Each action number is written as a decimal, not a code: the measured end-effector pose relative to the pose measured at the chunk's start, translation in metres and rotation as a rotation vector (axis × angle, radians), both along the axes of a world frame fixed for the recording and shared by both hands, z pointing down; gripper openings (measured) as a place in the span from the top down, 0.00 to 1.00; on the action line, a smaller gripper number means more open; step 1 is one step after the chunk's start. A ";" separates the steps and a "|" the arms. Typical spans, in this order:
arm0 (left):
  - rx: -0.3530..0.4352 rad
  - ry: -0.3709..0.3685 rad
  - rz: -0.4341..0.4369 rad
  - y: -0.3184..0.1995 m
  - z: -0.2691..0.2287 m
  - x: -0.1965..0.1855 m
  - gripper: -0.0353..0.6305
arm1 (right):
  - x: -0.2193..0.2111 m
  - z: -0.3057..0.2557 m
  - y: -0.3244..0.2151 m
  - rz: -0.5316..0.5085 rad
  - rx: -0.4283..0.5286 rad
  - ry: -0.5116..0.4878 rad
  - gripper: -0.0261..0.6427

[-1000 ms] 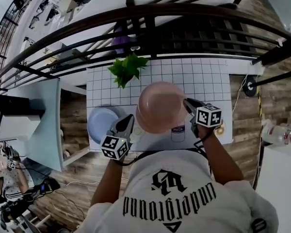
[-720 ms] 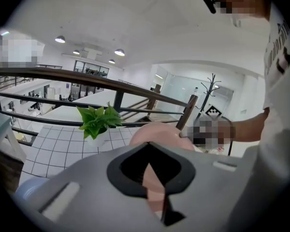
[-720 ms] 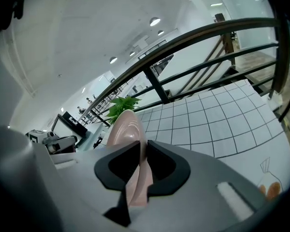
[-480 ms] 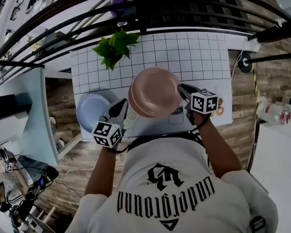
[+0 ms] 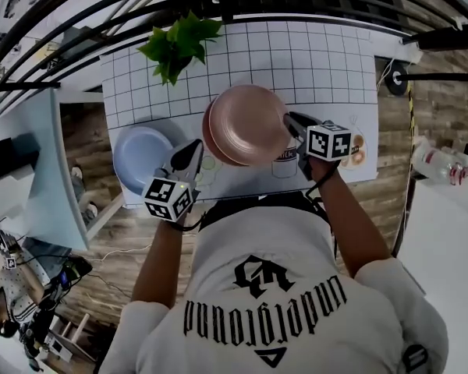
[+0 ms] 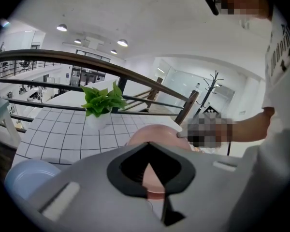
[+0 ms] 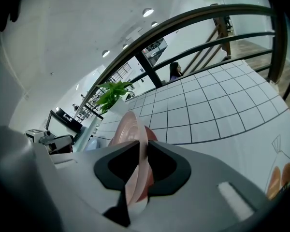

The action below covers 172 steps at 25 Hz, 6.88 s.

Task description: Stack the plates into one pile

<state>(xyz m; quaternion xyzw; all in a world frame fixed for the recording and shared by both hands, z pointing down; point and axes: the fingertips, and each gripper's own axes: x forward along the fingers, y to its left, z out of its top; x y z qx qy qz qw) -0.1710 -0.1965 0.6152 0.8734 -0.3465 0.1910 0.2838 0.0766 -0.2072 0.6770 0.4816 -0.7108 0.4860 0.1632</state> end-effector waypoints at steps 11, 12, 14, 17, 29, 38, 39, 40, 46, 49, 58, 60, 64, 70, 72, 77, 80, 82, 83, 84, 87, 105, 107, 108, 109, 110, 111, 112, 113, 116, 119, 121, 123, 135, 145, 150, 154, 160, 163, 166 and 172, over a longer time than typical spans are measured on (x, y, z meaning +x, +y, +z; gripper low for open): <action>-0.037 0.014 0.015 0.008 0.016 0.005 0.87 | -0.009 0.030 0.003 -0.039 -0.033 0.014 0.88; -0.041 0.015 0.016 0.009 0.017 0.006 0.87 | -0.009 0.032 0.003 -0.045 -0.034 0.020 0.88; -0.051 0.018 0.017 0.012 0.020 0.006 0.87 | -0.010 0.034 0.004 -0.054 -0.034 0.031 0.88; -0.061 0.021 0.016 0.013 0.023 0.006 0.87 | -0.012 0.037 0.003 -0.069 -0.037 0.043 0.83; -0.071 0.018 0.006 0.014 0.029 0.005 0.87 | -0.002 0.044 0.003 -0.085 -0.027 0.115 0.81; -0.061 0.020 -0.003 0.016 0.025 0.008 0.87 | 0.003 0.039 0.003 -0.112 -0.003 0.154 0.81; -0.062 0.021 -0.006 0.017 0.024 0.009 0.87 | 0.003 0.037 0.003 -0.117 0.002 0.155 0.81; -0.063 0.023 -0.010 0.018 0.023 0.009 0.87 | 0.004 0.036 0.004 -0.122 0.007 0.156 0.81; -0.042 0.030 -0.027 0.023 0.009 0.022 0.87 | 0.013 0.018 0.006 -0.137 0.062 0.169 0.81; -0.023 0.032 -0.025 0.029 0.001 0.034 0.87 | 0.018 0.005 0.010 -0.145 0.092 0.164 0.81; 0.043 0.059 0.015 0.048 -0.033 0.088 0.87 | 0.045 -0.031 0.030 -0.160 0.156 0.156 0.81; 0.055 0.062 0.019 0.054 -0.041 0.098 0.87 | 0.051 -0.040 0.035 -0.163 0.175 0.154 0.81; 0.085 0.066 0.026 0.061 -0.057 0.115 0.87 | 0.066 -0.059 0.043 -0.156 0.203 0.148 0.81; 0.138 0.064 0.025 0.068 -0.087 0.141 0.87 | 0.090 -0.092 0.058 -0.169 0.259 0.152 0.81; 0.162 0.065 0.030 0.069 -0.099 0.151 0.87 | 0.097 -0.107 0.062 -0.180 0.291 0.157 0.81; 0.249 0.046 0.039 0.071 -0.131 0.175 0.87 | 0.120 -0.150 0.068 -0.176 0.362 0.128 0.81; 0.303 0.029 0.054 0.073 -0.148 0.190 0.87 | 0.133 -0.180 0.071 -0.178 0.427 0.137 0.81; 0.328 0.015 0.067 0.076 -0.154 0.201 0.87 | 0.142 -0.201 0.072 -0.180 0.480 0.157 0.81; 0.335 0.011 0.070 0.079 -0.155 0.206 0.87 | 0.145 -0.212 0.075 -0.183 0.504 0.164 0.81; 0.339 0.011 0.068 0.081 -0.157 0.211 0.87 | 0.148 -0.222 0.077 -0.188 0.528 0.169 0.81; 0.369 0.014 0.058 0.084 -0.166 0.225 0.87 | 0.154 -0.244 0.081 -0.208 0.594 0.181 0.81; 0.391 -0.061 -0.207 0.137 -0.173 0.190 0.87 | 0.106 -0.240 0.088 -0.453 0.626 0.067 0.81; 0.389 -0.077 -0.245 0.146 -0.171 0.170 0.87 | 0.087 -0.238 0.090 -0.489 0.627 0.054 0.81; 0.388 -0.083 -0.269 0.150 -0.171 0.159 0.87 | 0.076 -0.237 0.091 -0.509 0.626 0.048 0.82; 0.389 -0.088 -0.293 0.154 -0.171 0.147 0.87 | 0.065 -0.236 0.092 -0.530 0.624 0.044 0.81; 0.391 -0.091 -0.317 0.157 -0.170 0.135 0.87 | 0.054 -0.234 0.093 -0.551 0.622 0.041 0.82; 0.392 -0.094 -0.338 0.161 -0.170 0.123 0.87 | 0.042 -0.232 0.095 -0.571 0.620 0.039 0.81; 0.392 -0.096 -0.356 0.165 -0.170 0.112 0.87 | 0.030 -0.231 0.097 -0.590 0.619 0.037 0.81; 0.392 -0.097 -0.374 0.169 -0.169 0.101 0.87 | 0.017 -0.231 0.099 -0.608 0.618 0.034 0.81; 0.393 -0.094 -0.421 0.184 -0.168 0.067 0.87 | -0.021 -0.229 0.106 -0.655 0.618 0.032 0.82; 0.400 -0.085 -0.453 0.193 -0.168 0.030 0.87 | -0.062 -0.228 0.113 -0.685 0.616 0.034 0.81; 0.403 -0.082 -0.462 0.199 -0.169 0.004 0.87 | -0.089 -0.227 0.119 -0.694 0.615 0.034 0.81; 0.405 -0.079 -0.469 0.205 -0.170 -0.021 0.87 | -0.115 -0.228 0.126 -0.706 0.612 0.037 0.81; 0.438 -0.071 -0.478 0.231 -0.184 -0.171 0.87 | -0.269 -0.232 0.151 -0.737 0.607 0.051 0.81; 0.424 -0.058 -0.506 0.261 -0.176 -0.247 0.87 | -0.345 -0.225 0.165 -0.747 0.594 0.066 0.82; 0.403 -0.051 -0.519 0.268 -0.169 -0.261 0.87 | -0.361 -0.220 0.170 -0.763 0.569 0.064 0.81; 0.404 -0.054 -0.528 0.270 -0.169 -0.270 0.87 | -0.372 -0.217 0.165 -0.766 0.565 0.060 0.81; 0.406 -0.066 -0.551 0.267 -0.165 -0.287 0.87 | -0.388 -0.210 0.155 -0.779 0.566 0.057 0.81; 0.400 -0.068 -0.555 0.263 -0.163 -0.292 0.87 | -0.393 -0.208 0.149 -0.786 0.559 0.057 0.81; 0.391 -0.066 -0.558 0.254 -0.160 -0.295 0.87 | -0.397 -0.203 0.140 -0.789 0.547 0.055 0.81; 0.359 -0.066 -0.551 0.235 -0.144 -0.295 0.87 | -0.400 -0.188 0.120 -0.793 0.516 0.056 0.81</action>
